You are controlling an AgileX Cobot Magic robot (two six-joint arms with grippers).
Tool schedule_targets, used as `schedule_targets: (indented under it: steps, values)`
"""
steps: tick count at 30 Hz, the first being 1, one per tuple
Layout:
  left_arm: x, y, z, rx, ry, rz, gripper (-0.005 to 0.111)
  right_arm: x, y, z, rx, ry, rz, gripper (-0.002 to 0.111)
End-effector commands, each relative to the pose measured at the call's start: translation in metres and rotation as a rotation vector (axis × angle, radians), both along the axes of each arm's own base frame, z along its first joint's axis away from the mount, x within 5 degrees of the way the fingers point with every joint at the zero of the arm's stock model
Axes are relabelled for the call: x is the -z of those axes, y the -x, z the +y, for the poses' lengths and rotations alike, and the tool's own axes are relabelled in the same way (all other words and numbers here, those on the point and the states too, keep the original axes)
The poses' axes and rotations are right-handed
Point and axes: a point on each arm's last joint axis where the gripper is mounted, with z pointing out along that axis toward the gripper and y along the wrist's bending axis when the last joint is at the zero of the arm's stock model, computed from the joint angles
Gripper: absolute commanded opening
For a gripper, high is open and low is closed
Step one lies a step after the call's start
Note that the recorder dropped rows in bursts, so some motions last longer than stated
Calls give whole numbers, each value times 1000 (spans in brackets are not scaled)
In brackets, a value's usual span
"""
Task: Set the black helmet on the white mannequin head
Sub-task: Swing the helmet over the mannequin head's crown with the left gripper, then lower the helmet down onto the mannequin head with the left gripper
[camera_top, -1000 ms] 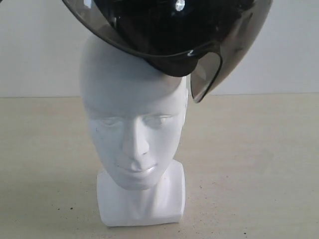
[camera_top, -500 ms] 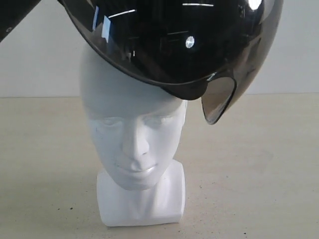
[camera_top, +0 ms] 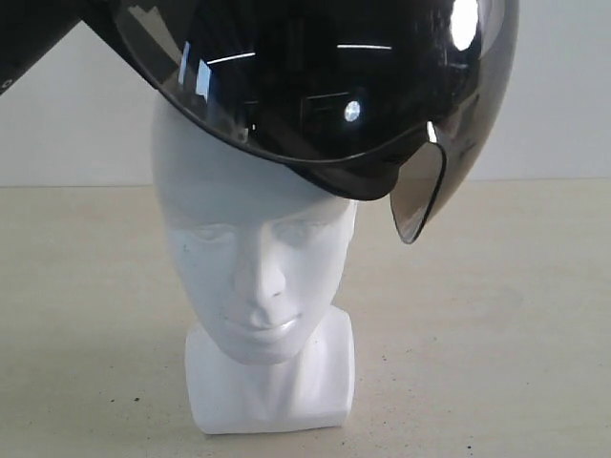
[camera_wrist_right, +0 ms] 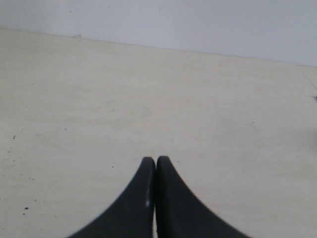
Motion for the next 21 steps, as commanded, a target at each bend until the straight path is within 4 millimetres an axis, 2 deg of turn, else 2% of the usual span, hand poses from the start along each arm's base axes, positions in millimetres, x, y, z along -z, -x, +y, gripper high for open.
schedule_targets:
  steps: [1, 6, 14, 21]
  values:
    - [-16, 6, 11, -34, 71, -82, 4, -1, 0, 0, 3, 2, -14, 0]
    - [-16, 7, 10, -27, 59, -88, 4, -1, 0, 0, 3, 1, -16, 0]
    - [-13, -1, 23, -59, 18, -88, 4, -1, 0, 0, 3, 1, -16, 0]
    - [-10, -1, 24, -52, -42, -111, 4, -2, 0, 0, 2, 1, -20, 0]
